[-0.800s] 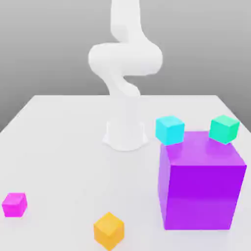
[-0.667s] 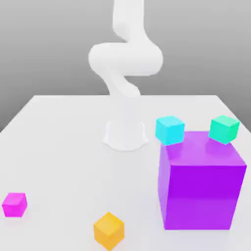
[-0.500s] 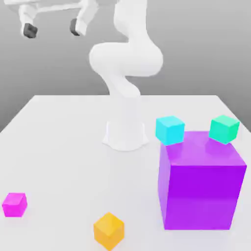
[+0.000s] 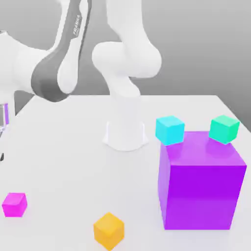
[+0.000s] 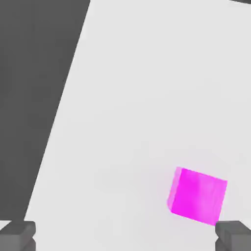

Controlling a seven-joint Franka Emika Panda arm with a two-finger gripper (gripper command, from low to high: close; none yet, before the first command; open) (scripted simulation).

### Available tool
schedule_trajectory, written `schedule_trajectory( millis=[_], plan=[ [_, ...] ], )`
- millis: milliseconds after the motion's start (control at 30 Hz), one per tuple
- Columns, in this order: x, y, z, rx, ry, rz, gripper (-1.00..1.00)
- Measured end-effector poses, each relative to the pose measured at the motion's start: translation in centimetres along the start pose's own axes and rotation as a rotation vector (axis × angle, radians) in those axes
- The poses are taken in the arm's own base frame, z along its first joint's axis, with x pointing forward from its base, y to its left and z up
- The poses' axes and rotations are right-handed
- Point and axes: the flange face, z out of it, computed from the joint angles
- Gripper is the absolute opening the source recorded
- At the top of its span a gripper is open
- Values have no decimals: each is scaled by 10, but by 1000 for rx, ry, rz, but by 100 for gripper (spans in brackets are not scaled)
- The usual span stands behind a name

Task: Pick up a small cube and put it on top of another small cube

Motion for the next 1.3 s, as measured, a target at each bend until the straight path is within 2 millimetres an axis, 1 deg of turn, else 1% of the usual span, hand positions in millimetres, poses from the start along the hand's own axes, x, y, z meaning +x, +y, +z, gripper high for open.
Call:
schedule_trajectory(
  millis=[67, 100, 233, 267, 433, 467, 500, 533, 667, 700, 800, 833, 867, 933, 1000, 1100, 1200, 1300],
  plan=[
    [17, 11, 34, -50, -9, 95, 0],
    [21, 13, 49, -61, -11, 117, 0],
    [24, 19, 101, -71, -12, 138, 0],
    [24, 20, 109, -72, -11, 138, -100],
    [24, 20, 109, -70, -11, 138, -100],
    [24, 21, 113, -70, -11, 139, -100],
    [25, 20, 108, -70, -12, 140, -100],
    [25, 19, 99, -70, -12, 140, -100],
    [24, 16, 53, -70, -12, 134, -100],
    [13, 16, 40, -70, -11, 100, -100],
    [-32, 21, 3, -69, -8, -41, -100],
    [-50, 25, -10, -69, -7, -96, -100],
    [-74, 31, -22, -68, -7, -164, -100],
    [-106, 43, -47, -66, -7, -270, -100],
    [-134, 59, -71, -65, -9, -370, -100],
    [-167, 86, -105, -63, -13, -508, -100],
    [-201, 121, -138, -60, -20, -662, -100],
    [-229, 163, -168, -58, -30, -820, -100]
  ],
)
